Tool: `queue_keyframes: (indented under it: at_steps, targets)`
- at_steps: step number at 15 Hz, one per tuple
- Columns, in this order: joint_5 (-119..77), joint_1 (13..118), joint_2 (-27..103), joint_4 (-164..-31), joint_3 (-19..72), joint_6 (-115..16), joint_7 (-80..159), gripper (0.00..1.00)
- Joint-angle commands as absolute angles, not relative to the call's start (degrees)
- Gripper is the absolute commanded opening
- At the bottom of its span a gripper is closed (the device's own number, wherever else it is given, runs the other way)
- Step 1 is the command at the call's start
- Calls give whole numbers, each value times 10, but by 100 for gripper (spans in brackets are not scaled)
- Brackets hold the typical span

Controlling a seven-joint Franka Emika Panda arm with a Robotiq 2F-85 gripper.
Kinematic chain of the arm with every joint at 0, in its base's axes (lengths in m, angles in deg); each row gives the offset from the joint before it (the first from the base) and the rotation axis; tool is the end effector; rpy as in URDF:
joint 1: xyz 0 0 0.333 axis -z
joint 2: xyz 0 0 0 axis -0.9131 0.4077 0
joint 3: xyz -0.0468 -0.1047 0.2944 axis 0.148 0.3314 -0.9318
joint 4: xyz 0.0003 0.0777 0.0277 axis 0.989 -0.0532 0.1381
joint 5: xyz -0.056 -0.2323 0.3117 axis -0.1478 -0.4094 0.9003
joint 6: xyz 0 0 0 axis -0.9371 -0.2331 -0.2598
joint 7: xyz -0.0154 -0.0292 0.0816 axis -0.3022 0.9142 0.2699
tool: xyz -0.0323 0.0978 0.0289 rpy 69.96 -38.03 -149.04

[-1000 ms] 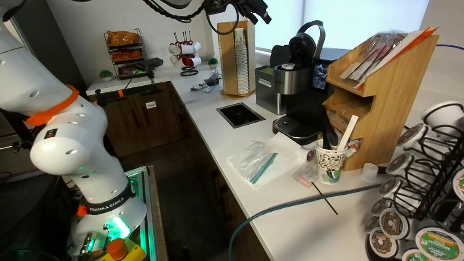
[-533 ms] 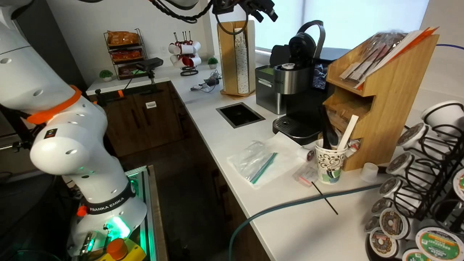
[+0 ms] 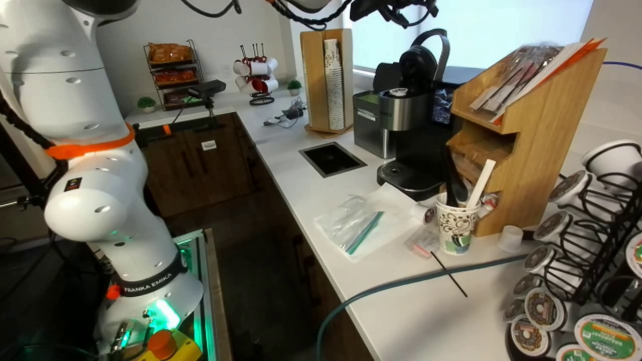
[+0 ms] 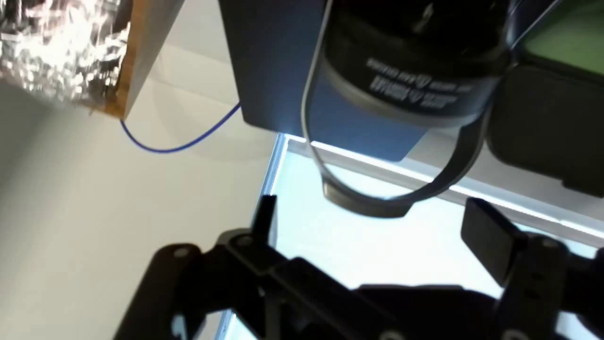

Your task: Close the coffee marker

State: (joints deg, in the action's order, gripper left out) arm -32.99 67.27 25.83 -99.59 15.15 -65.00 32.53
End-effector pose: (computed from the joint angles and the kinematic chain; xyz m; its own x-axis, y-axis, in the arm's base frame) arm 0.6342 0.0678 0.6607 0.5974 0.3115 0.7390 0.1615 -0.9493 0.2696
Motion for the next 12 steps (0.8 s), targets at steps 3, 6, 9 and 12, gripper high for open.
queue_keyframes:
  at_steps: [3,6,9,12]
  targets:
    - [-350,642,319,-905,186,-665,334,100]
    - [-375,657,353,-860,171,-666,360,100]
    - [-375,656,358,-853,171,-666,361,100]
    - [-381,654,365,-841,173,-663,365,100]
